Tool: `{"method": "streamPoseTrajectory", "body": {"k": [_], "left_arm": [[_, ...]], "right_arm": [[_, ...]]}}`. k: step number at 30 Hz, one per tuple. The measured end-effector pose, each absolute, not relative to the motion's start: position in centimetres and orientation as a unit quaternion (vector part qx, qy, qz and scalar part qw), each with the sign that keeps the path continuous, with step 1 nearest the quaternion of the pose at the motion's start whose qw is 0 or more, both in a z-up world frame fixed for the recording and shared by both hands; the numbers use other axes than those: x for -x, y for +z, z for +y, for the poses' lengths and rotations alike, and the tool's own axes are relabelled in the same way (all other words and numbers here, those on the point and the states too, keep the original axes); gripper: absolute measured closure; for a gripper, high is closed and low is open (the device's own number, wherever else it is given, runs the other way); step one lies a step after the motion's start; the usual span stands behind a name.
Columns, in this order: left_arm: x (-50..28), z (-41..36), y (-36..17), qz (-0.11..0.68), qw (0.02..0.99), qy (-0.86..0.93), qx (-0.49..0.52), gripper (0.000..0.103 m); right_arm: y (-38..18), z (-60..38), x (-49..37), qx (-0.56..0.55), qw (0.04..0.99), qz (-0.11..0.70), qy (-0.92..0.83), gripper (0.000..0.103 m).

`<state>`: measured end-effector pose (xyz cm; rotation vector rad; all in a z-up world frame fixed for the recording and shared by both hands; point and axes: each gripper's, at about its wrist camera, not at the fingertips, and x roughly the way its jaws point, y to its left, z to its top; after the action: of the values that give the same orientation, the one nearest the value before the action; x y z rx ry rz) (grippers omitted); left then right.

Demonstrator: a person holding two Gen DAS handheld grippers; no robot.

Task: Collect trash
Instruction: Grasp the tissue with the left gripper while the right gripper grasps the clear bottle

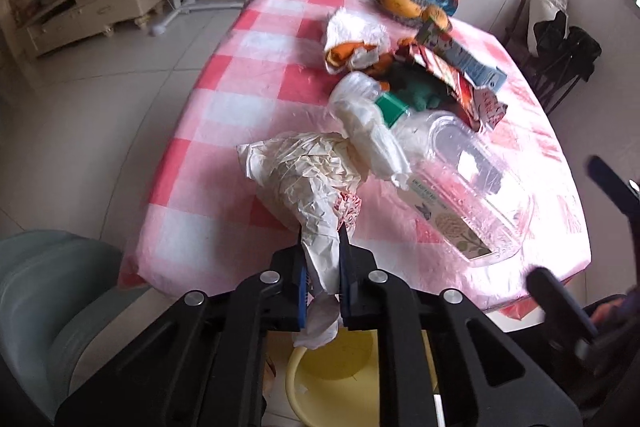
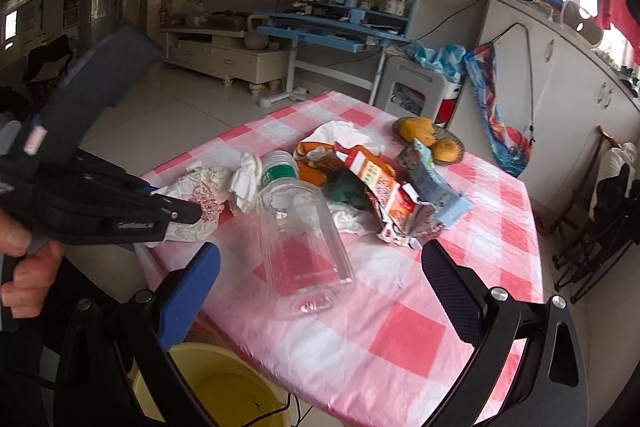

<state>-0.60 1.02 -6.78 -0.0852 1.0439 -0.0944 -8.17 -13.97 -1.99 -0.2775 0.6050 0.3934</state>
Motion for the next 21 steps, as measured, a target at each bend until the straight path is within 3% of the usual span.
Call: {"method": "streamPoseTrajectory", "body": {"k": [9, 13, 16, 21], "left_arm": [[1.5, 2.6, -4.7, 0.456, 0.888, -0.001, 0.054, 0.091], [1.6, 3.4, -4.2, 0.446, 0.892, 0.004, 0.077, 0.091], [1.7, 3.7, -4.3, 0.449, 0.89, 0.001, 0.086, 0.091], [1.7, 3.6, -4.3, 0.446, 0.891, 0.001, 0.085, 0.091]], "right_arm": [[-3.4, -13.5, 5.2, 0.094, 0.907, 0.35, 0.213, 0.008], [-4.3, -13.6, 4.5, 0.085, 0.897, 0.377, 0.217, 0.025], [-4.8, -13.1, 4.2, 0.092, 0.89, 0.388, 0.221, 0.029], [-5.8, -12.1, 4.3, 0.119, 0.88, 0.398, 0.231, 0.047]]}}
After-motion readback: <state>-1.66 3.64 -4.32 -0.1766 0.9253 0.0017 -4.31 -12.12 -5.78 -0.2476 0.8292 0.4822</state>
